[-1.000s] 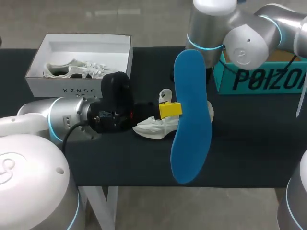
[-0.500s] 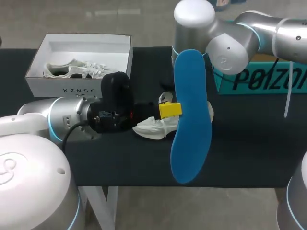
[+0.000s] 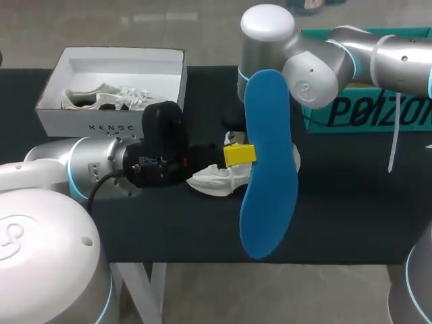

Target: Take the shoe out of the shoebox, open the shoe tongue, remove and reinsert the insole, then place the shoe into the shoebox

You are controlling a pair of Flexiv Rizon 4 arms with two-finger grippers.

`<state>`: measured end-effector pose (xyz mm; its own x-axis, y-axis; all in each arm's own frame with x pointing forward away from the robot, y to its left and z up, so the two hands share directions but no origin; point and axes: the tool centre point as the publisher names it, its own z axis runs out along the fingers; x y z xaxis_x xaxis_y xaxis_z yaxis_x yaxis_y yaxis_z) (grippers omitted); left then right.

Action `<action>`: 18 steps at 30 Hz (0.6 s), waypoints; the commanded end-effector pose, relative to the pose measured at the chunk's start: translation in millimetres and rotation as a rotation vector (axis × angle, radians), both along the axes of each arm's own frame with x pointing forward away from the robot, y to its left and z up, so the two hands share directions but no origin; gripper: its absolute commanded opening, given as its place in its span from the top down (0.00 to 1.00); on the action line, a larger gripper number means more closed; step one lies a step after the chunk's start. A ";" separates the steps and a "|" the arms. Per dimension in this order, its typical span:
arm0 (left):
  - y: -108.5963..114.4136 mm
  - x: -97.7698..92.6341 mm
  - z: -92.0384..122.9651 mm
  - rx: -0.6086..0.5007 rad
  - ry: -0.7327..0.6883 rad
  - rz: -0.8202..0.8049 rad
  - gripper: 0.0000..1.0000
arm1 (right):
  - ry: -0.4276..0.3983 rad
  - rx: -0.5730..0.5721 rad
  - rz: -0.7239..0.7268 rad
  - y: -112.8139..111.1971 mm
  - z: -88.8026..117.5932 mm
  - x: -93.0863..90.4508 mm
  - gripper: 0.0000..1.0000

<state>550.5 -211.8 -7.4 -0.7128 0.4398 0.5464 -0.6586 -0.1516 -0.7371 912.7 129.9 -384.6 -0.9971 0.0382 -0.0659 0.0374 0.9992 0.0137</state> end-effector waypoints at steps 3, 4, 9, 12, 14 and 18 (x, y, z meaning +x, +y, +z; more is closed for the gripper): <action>-1.1 0.4 0.0 -0.002 0.000 0.001 1.00 | 0.017 0.043 0.018 -8.8 7.9 1.7 1.00; -1.1 0.4 0.0 -0.002 0.000 0.001 1.00 | 0.017 0.043 0.018 -8.8 7.9 1.7 1.00; -1.1 0.4 0.0 -0.002 0.000 0.001 1.00 | 0.017 0.043 0.018 -8.8 7.9 1.7 1.00; -1.1 0.4 0.0 -0.002 0.000 0.001 1.00 | 0.017 0.043 0.018 -8.8 7.9 1.7 1.00; -1.1 0.4 0.0 -0.002 0.000 0.001 1.00 | 0.017 0.043 0.018 -8.8 7.9 1.7 1.00; -1.1 0.4 0.0 -0.002 0.000 0.001 1.00 | 0.091 -0.029 -0.171 -20.1 15.3 0.2 1.00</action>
<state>550.3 -211.6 -7.3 -0.7127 0.4397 0.5466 -0.6586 -0.1513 -0.7371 913.2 117.5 -377.8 -0.9981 0.0494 -0.0358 0.0476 0.9977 0.0490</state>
